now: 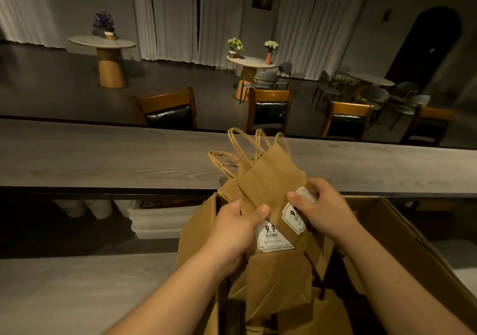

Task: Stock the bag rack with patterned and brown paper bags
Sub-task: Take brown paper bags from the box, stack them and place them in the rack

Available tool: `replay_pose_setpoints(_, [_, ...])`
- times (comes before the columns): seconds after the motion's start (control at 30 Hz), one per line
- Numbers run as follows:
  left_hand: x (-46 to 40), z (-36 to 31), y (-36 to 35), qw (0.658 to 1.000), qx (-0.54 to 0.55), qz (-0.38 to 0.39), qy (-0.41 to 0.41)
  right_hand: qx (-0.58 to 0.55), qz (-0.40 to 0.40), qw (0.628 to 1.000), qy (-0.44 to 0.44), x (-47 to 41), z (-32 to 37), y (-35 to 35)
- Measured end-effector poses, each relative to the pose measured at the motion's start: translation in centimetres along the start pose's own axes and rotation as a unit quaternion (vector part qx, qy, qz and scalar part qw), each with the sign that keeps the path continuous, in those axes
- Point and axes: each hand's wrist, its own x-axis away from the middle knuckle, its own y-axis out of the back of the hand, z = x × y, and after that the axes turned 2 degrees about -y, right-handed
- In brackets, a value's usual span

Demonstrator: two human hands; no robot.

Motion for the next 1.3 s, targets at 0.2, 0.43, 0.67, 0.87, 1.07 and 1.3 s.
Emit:
replay_pose_setpoints(0.2, [0.4, 0.4, 0.0, 0.998, -0.032, -0.040, -0.029, 0.074, -0.023, 0.997, -0.025, -1.4, -0.4, 2.4])
replay_pose_setpoints(0.43, [0.0, 0.3, -0.6, 0.996, 0.012, -0.091, -0.017, 0.013, -0.041, 0.997, -0.062, -1.2, 0.1, 7.5])
replay_pose_setpoints(0.67, [0.1, 0.0, -1.3, 0.998, -0.018, -0.041, -0.054, 0.046, 0.036, 0.998, -0.018, 0.6, -0.5, -1.7])
replay_pose_setpoints(0.87, [0.4, -1.1, 1.3, 0.996, 0.022, -0.007, -0.086, 0.025, 0.040, 0.999, 0.005, 0.6, -0.3, 1.9])
replay_pose_setpoints(1.07, [1.2, -1.5, 1.9, 0.996, 0.065, -0.023, -0.065, 0.090, 0.106, 0.988, 0.073, 0.8, -0.1, 5.1])
replay_pose_setpoints(1.3, [0.7, -1.3, 2.1, 0.996, 0.058, -0.027, -0.054, 0.061, 0.113, 0.991, 0.036, 0.8, -1.3, 6.2])
